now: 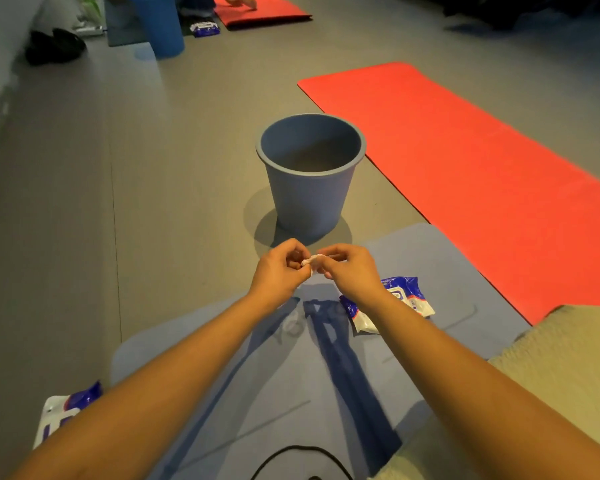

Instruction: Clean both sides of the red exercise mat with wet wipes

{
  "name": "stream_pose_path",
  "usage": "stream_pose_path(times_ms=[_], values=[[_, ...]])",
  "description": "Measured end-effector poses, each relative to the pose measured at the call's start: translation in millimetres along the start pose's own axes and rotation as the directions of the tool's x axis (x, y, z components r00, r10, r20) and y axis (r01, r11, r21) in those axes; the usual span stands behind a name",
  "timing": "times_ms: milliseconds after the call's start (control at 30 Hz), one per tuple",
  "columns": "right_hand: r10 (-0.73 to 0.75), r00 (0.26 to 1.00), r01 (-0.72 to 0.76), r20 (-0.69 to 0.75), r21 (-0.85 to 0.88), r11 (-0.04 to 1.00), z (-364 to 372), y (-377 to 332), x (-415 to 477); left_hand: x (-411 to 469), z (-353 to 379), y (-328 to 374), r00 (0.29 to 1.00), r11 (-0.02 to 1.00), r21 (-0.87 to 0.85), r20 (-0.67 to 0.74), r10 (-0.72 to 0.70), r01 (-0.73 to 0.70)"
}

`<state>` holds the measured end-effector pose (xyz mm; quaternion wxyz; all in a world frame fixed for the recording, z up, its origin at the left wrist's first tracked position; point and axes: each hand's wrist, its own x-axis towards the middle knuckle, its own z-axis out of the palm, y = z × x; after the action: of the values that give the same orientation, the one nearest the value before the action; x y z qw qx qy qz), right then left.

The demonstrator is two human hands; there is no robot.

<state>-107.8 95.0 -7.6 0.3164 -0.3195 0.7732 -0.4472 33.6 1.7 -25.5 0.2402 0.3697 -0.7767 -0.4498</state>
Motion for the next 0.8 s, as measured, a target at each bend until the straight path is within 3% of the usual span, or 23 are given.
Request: stream_pose_path(times_ms=[167, 267, 400, 567, 667, 800], values=[[0.012, 0.998, 0.0, -0.061, 0.191, 0.982, -11, -20, -3, -1, -3, 13, 0.994, 0.996, -0.072, -0.091, 0.054, -0.06], [-0.075, 0.994, 0.095, -0.084, 0.271, 0.958, -21, -49, 1, 7, -12, 31, 0.994, 0.963, -0.262, -0.1, 0.042, -0.067], [-0.195, 0.958, 0.249, -0.209, 0.278, 0.928, -27, -99, 11, 31, -37, 72, 0.982, 0.941, -0.313, -0.175, 0.076, -0.129], [-0.299, 0.877, 0.4, -0.375, 0.226, 0.888, -39, -156, 29, 71, -70, 124, 0.947, 0.922, -0.28, -0.254, 0.196, -0.266], [-0.274, 0.868, 0.39, -0.414, 0.227, 0.892, -47, -178, 49, 93, -80, 149, 0.931, 0.91, -0.273, -0.28, 0.237, -0.313], [-0.197, 0.936, 0.266, -0.292, 0.218, 0.939, -50, -182, 72, 130, -85, 156, 0.881, 0.935, 0.054, -0.32, 0.349, -0.351]])
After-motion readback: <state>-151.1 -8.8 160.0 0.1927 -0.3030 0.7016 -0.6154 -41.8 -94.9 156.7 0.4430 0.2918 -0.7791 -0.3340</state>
